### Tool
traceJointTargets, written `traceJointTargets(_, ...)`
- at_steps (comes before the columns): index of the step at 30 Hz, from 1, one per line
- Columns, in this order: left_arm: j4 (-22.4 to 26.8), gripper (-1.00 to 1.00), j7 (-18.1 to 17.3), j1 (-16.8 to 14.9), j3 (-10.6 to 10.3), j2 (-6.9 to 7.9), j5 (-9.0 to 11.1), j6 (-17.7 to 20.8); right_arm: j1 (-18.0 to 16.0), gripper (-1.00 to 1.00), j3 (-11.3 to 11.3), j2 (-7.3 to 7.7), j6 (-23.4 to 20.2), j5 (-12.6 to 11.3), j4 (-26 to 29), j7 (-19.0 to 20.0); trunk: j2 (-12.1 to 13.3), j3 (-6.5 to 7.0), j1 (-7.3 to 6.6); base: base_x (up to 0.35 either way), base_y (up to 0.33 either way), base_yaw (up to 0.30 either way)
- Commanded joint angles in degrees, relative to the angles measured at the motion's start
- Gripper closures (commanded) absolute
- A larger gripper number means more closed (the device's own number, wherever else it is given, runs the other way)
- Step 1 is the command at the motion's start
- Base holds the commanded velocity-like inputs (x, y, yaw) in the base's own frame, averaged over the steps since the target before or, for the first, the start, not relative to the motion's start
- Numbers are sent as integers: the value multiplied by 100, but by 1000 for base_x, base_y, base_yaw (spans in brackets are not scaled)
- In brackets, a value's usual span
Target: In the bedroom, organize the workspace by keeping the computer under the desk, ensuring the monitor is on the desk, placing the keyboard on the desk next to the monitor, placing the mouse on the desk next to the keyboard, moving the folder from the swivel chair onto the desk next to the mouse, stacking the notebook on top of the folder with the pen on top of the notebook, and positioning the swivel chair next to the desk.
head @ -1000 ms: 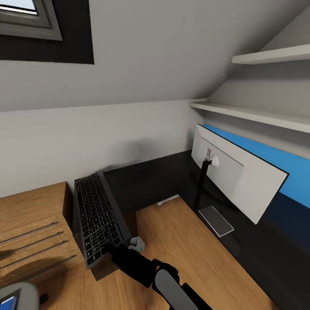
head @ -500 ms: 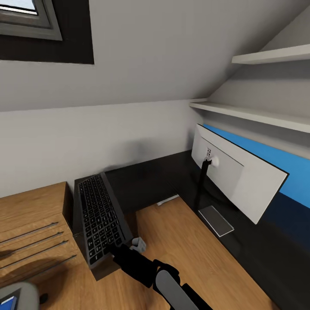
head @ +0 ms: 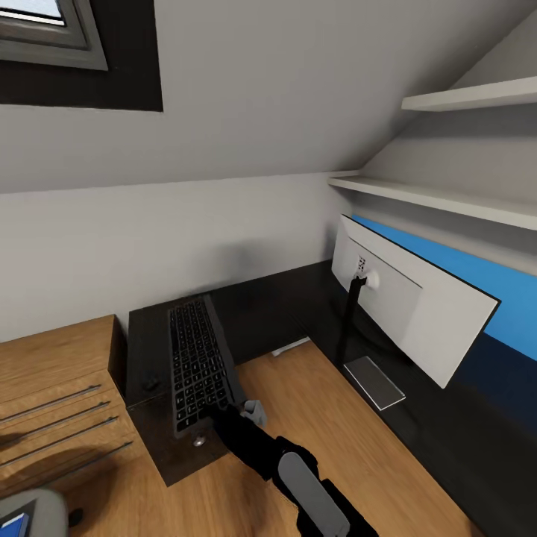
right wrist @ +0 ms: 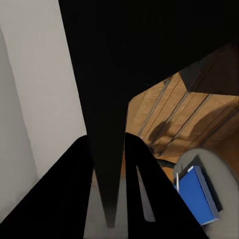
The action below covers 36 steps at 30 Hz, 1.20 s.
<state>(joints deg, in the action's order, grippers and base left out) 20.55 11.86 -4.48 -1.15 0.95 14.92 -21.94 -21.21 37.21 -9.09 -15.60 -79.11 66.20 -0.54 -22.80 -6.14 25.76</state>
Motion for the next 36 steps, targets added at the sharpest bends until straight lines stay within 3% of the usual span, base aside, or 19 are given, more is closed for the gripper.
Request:
traceJointTargets(1, 358, -100, 18, -1, -1, 3, 34, 78, -146, 100, -73, -38, -38, -59, -9, -119, -12, -14, 3, 0, 0, 0)
traceJointTargets(2, 897, -100, 18, -1, 9, 7, 44, 391, -430, 100, -242, -69, -104, -69, -77, -280, -12, -14, 3, 0, 0, 0)
traceJointTargets(3, 1450, -100, 27, -1, 28, 8, 54, 983, -700, 100, -458, -81, -223, -72, -301, -370, -12, -14, 3, 0, 0, 0)
traceJointTargets(5, 1916, -100, 21, -1, 188, 3, 79, 1774, -887, 100, -665, -88, -357, -63, -613, -426, -12, -14, 3, 0, 0, 0)
traceJointTargets(6, 2070, -100, -2, -1, 388, -20, 110, 2093, -950, 100, -727, -90, -393, -52, -765, -442, -12, -14, 3, 0, 0, 0)
traceJointTargets(9, 2171, -100, -26, -1, 589, -41, 131, 2330, -1000, 100, -767, -88, -414, -33, -937, -430, -12, -14, 3, 0, 0, 0)
traceJointTargets(12, 2032, -100, -32, -1, 638, -31, 137, 2364, -1008, 100, -779, -75, -422, -34, -982, -348, -12, -14, 3, 0, 0, 0)
traceJointTargets(17, 1462, -100, -41, -1, 630, -34, 114, 1658, -1008, 100, -770, -70, -426, -35, -1003, -201, -12, -19, 3, 75, 0, -27)
traceJointTargets(22, 1258, -100, -35, -1, 634, -25, 117, 1572, -1008, 100, -721, -70, -430, -37, -1009, -142, -12, -25, 3, 131, 0, 48)
traceJointTargets(36, 1224, -100, -26, -1, 634, -33, 116, 1457, -1008, 100, -643, -56, -437, -32, -1156, 25, -12, -25, 3, 2, 0, 249)
